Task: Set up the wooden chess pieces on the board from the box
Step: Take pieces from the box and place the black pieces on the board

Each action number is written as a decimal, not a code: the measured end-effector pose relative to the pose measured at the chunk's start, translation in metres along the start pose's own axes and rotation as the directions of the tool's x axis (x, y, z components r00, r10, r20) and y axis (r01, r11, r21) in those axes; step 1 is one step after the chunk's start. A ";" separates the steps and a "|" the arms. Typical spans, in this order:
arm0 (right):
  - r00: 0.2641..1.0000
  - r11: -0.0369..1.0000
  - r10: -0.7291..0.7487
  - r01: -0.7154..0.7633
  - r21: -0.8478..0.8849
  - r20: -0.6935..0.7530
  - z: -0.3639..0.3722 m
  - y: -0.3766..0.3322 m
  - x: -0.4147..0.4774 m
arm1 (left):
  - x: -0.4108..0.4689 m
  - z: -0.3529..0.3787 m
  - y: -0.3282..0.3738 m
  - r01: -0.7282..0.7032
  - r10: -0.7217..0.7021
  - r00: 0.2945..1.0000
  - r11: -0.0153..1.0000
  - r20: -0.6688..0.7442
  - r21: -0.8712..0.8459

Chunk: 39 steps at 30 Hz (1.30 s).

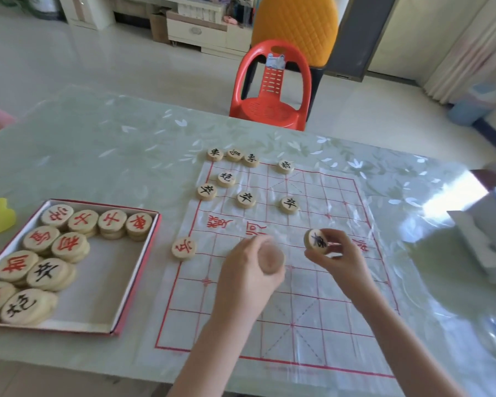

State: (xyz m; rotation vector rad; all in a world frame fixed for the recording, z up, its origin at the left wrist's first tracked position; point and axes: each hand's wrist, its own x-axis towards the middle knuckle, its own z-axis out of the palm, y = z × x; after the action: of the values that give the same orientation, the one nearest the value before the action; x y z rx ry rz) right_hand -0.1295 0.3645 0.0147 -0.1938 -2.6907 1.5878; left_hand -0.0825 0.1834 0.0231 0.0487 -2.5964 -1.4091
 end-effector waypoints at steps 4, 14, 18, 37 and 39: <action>0.999 0.999 0.029 -0.029 0.018 -0.034 -0.026 0.021 0.003 | 0.020 0.046 0.006 -0.054 0.047 0.997 0.992 0.065 0.113; 0.999 0.999 0.014 -0.013 0.045 -0.038 -0.048 0.040 0.013 | 0.024 0.081 -0.013 -0.062 0.027 0.991 0.960 0.131 0.273; 0.999 0.999 0.017 -0.016 0.038 -0.034 -0.057 0.040 0.021 | 0.024 0.081 -0.012 -0.072 0.037 0.992 0.956 0.124 0.285; 0.945 0.904 0.160 -0.257 -0.341 -0.285 -0.089 0.084 0.281 | 0.047 0.089 0.003 -0.031 0.015 0.991 0.992 0.130 0.125; 0.942 0.891 0.167 -0.270 -0.365 -0.291 -0.086 0.085 0.284 | 0.046 0.091 0.004 -0.031 0.010 0.988 0.991 0.154 0.133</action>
State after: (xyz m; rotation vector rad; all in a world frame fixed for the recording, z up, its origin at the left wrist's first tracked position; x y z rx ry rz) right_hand -0.3961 0.5117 -0.0329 -0.6802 -2.8257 0.9353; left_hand -0.1440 0.2551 -0.0150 -0.0703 -2.8054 -1.2753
